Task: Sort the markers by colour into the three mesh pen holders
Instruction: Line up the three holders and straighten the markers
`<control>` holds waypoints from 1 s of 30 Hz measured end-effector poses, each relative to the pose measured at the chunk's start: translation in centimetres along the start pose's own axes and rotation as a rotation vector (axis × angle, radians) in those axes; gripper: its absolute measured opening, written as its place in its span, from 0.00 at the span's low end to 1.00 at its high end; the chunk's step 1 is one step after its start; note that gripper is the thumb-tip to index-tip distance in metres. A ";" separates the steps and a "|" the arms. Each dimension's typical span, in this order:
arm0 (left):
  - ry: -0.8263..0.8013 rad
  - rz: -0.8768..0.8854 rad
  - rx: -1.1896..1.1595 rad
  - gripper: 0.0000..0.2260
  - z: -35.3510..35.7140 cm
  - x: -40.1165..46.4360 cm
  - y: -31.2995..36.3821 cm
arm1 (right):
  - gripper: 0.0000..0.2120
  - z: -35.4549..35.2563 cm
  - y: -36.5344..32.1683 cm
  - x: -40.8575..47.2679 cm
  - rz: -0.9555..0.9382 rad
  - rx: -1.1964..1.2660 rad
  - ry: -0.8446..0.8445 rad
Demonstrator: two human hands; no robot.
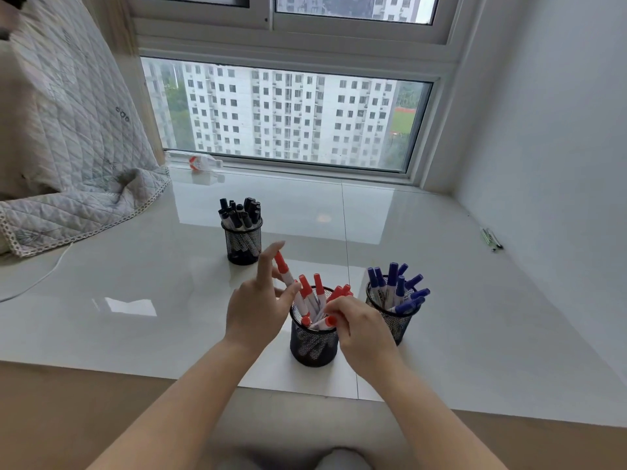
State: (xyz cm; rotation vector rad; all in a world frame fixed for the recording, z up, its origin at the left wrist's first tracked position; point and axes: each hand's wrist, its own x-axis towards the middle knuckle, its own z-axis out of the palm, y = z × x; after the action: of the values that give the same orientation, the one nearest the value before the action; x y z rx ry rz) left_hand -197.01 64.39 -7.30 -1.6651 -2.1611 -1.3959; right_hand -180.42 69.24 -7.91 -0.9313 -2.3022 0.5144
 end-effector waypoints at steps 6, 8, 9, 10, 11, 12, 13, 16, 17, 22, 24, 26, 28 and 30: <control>-0.047 0.033 0.066 0.15 0.6 -0.3 -0.7 | 0.11 -0.4 -0.4 -0.3 -0.042 0.001 0.061; -0.090 0.049 0.099 0.13 0.9 -0.4 -1.0 | 0.09 -0.3 -0.3 -0.3 -0.116 -0.117 0.038; -0.118 0.051 0.103 0.12 1.1 -0.4 -1.1 | 0.08 -0.2 -0.2 -0.2 -0.139 -0.158 0.028; -0.147 0.051 0.103 0.10 1.2 -0.4 -1.2 | 0.08 -0.2 0.0 -0.1 -0.149 -0.177 0.018; -0.176 0.053 0.107 0.09 1.3 -0.4 -1.4 | 0.08 -0.2 0.0 0.0 -0.150 -0.185 0.006; -0.207 0.055 0.116 0.08 1.4 -0.3 -1.6 | 0.08 -0.1 0.1 0.1 -0.148 -0.188 -0.006; -0.241 0.051 0.119 0.08 1.5 -0.2 -1.7 | 0.09 -0.1 0.2 0.2 -0.145 -0.192 -0.017; -0.346 0.006 0.001 0.12 1.4 -0.5 -2.3 | 0.09 -0.2 0.3 0.6 -0.130 -0.168 -0.021; -0.364 -0.018 -0.082 0.14 1.3 -0.7 -2.3 | 0.09 -0.3 0.2 0.6 -0.123 -0.144 -0.005; -0.363 -0.135 -0.471 0.26 1.6 -2.8 -2.7 | 0.03 -1.9 0.4 0.9 0.022 0.057 0.169; -0.390 -0.119 -0.436 0.35 2.2 -3.5 -2.6 | 0.03 -2.7 0.5 1.1 0.116 0.182 0.281; -0.375 -0.134 -0.423 0.42 2.9 -3.9 -2.4 | 0.04 -3.4 0.6 1.5 0.231 0.321 0.375; -0.365 -0.178 -0.460 0.48 3.7 -4.0 -2.0 | 0.05 -4.2 0.7 1.9 0.373 0.498 0.456; -0.348 -0.211 -0.472 0.50 4.4 -3.9 -1.6 | 0.06 -5.0 0.8 2.1 0.539 0.833 0.512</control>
State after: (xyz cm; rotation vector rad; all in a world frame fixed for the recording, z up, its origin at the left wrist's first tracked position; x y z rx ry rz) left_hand -194.75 64.60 -12.98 -2.0103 -2.3792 -1.9250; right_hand -177.94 71.96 -3.83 -1.0597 -1.1735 1.1769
